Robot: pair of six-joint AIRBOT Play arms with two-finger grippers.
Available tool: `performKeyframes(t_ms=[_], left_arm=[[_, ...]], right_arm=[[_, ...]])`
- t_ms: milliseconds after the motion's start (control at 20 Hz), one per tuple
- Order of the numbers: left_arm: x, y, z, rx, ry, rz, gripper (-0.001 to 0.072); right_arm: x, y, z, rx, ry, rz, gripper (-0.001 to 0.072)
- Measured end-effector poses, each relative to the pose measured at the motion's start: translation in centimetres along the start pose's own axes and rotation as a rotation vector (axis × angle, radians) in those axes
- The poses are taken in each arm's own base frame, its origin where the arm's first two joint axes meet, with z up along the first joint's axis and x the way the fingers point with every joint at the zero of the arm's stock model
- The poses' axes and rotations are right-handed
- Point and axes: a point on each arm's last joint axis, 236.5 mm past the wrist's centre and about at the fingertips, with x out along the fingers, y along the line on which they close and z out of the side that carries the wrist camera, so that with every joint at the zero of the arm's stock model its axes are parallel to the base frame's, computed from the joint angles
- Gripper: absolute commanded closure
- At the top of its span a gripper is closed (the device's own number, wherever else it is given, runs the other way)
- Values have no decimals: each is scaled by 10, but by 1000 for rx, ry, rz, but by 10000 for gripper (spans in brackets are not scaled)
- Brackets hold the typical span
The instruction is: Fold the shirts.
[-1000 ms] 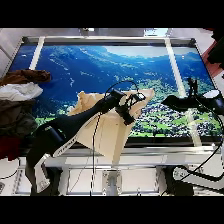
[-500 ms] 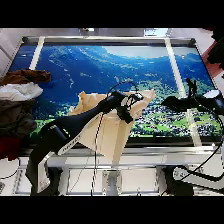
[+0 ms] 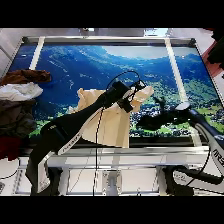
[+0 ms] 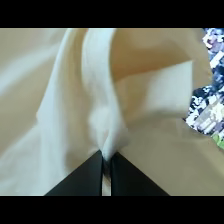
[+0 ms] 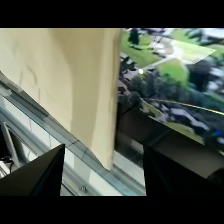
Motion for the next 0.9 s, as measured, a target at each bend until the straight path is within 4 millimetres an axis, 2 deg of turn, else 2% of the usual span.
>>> performKeyframes(t_ms=[200, 550, 700, 900], left_arm=[[-3, 4, -1, -5, 8, 14, 692], [-4, 5, -1, -11, 11, 18, 692], [-4, 5, -1, -11, 11, 18, 692], [-4, 5, -1, -11, 11, 18, 692]], right_arm=[[35, 8, -1, -58, -32, -55, 167], [53, 5, 7, -39, -79, -88, 170], [59, -1, 8, -14, -77, -91, 480], [63, 0, 9, -15, -78, -80, 480]])
